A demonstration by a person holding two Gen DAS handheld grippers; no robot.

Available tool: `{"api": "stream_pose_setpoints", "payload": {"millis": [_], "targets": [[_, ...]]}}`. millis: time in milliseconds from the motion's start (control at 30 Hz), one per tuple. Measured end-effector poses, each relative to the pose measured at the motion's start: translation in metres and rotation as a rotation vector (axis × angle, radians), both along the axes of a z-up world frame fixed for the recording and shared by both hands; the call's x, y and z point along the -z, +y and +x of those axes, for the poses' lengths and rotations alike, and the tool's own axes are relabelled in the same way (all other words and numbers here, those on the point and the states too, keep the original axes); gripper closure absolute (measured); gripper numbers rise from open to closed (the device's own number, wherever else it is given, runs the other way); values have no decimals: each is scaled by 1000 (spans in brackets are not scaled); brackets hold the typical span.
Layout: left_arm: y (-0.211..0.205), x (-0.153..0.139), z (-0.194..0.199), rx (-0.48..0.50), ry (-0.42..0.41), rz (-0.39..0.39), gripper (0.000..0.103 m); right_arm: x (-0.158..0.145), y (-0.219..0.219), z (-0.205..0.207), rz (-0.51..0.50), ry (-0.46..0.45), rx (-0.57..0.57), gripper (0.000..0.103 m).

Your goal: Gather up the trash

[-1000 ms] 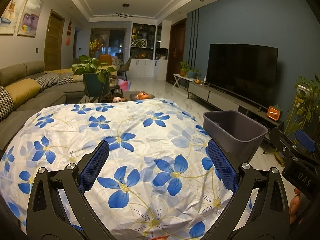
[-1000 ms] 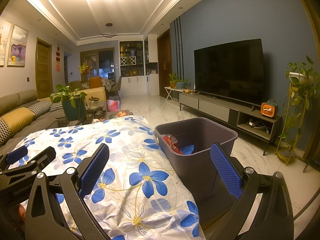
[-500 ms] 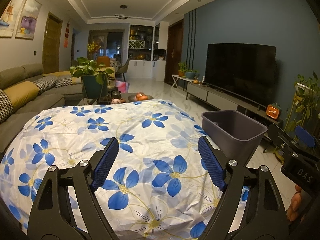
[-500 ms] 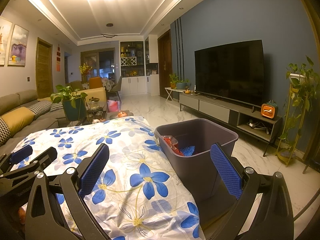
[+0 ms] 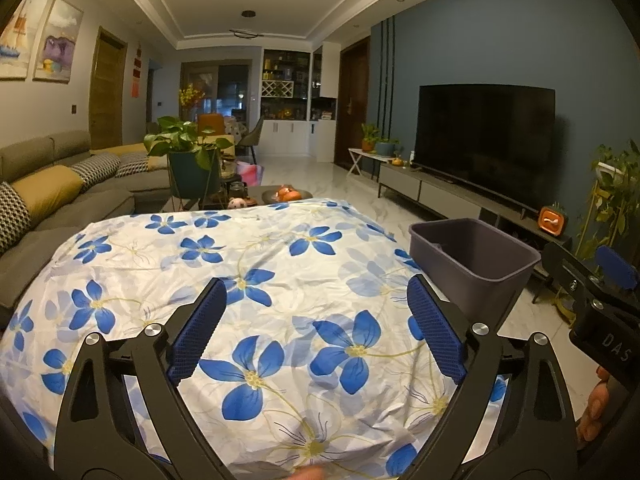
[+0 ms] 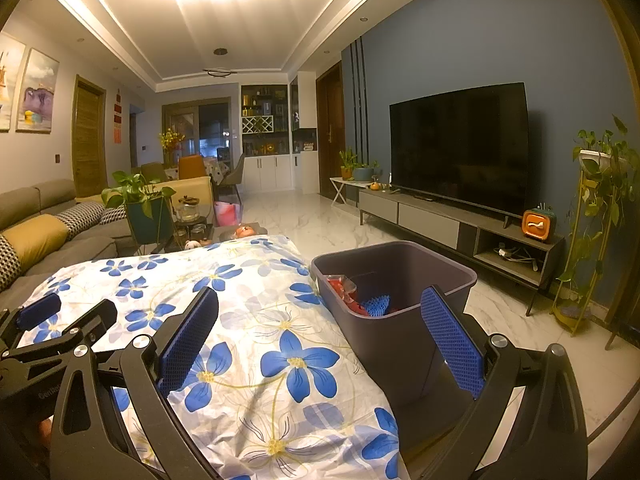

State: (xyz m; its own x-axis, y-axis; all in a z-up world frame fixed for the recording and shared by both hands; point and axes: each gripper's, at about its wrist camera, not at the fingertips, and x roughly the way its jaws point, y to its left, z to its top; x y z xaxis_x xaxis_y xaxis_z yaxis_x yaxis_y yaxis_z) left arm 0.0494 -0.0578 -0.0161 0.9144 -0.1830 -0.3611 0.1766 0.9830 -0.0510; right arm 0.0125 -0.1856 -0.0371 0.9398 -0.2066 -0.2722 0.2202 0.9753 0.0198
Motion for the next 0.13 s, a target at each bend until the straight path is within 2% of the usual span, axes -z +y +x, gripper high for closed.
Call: {"api": "stream_pose_setpoints", "payload": {"millis": [133], "targets": [[2, 1, 1, 4, 4, -11, 13, 0, 0, 1, 1, 0, 0, 6]]}}
